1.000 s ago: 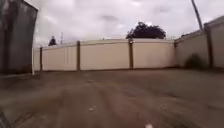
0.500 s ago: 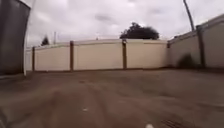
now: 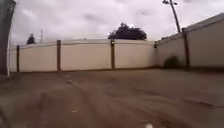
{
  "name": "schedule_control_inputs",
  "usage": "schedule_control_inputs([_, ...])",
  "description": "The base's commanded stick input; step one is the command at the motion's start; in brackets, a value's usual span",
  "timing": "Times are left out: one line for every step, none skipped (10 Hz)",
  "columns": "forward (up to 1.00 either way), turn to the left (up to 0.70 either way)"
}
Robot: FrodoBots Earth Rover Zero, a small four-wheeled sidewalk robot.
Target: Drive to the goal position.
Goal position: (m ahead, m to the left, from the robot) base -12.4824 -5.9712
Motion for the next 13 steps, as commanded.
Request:
schedule_control_inputs([0.00, -0.60])
schedule_control_inputs([0.00, -0.60])
schedule_control_inputs([0.00, -0.60])
schedule_control_inputs([0.00, -0.60])
schedule_control_inputs([0.00, -0.60])
schedule_control_inputs([0.00, -0.60])
schedule_control_inputs([0.00, -0.60])
schedule_control_inputs([0.00, -0.60])
schedule_control_inputs([0.00, -0.60])
schedule_control_inputs([0.00, -0.60])
schedule_control_inputs([0.00, -0.60])
schedule_control_inputs([0.00, -0.60])
schedule_control_inputs([0.00, -0.60])
